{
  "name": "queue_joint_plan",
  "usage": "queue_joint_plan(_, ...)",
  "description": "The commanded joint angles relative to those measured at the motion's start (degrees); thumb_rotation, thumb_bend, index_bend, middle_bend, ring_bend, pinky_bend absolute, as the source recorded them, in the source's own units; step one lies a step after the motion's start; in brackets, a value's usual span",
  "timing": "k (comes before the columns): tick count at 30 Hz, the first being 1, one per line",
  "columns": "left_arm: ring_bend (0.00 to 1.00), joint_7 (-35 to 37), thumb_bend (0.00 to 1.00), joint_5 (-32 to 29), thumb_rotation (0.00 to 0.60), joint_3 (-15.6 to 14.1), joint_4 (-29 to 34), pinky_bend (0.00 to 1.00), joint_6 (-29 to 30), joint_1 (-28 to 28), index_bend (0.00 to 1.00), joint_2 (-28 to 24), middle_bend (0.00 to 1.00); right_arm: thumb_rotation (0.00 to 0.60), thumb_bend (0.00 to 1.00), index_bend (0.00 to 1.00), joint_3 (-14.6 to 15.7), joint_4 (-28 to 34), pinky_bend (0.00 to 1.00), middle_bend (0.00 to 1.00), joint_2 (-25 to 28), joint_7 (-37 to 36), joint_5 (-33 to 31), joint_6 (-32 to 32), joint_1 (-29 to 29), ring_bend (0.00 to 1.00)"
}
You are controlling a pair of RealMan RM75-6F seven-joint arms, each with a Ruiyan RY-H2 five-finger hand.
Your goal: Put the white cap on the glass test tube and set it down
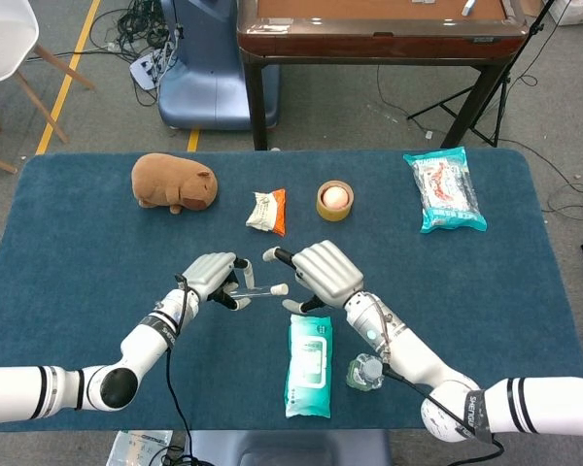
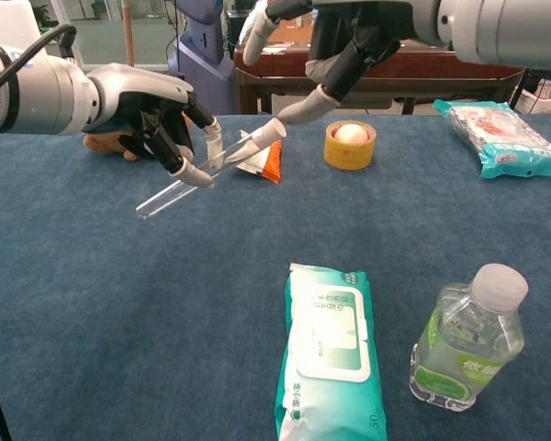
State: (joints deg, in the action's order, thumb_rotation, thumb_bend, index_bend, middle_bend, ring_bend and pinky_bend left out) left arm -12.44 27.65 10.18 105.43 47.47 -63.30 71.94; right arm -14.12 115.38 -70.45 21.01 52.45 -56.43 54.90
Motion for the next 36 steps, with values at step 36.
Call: queue_joint_plan(36,1.0,-29.18,0.27,-1.06,0.6,-4.29,-30.48,1.0,12.2,2.27,0.62,26.06,1.0,0.6,0.21,0.24,2.51,3.99,1.0,1.0,17.28,-12.83,14.44,-6.81,-16.89,1.0)
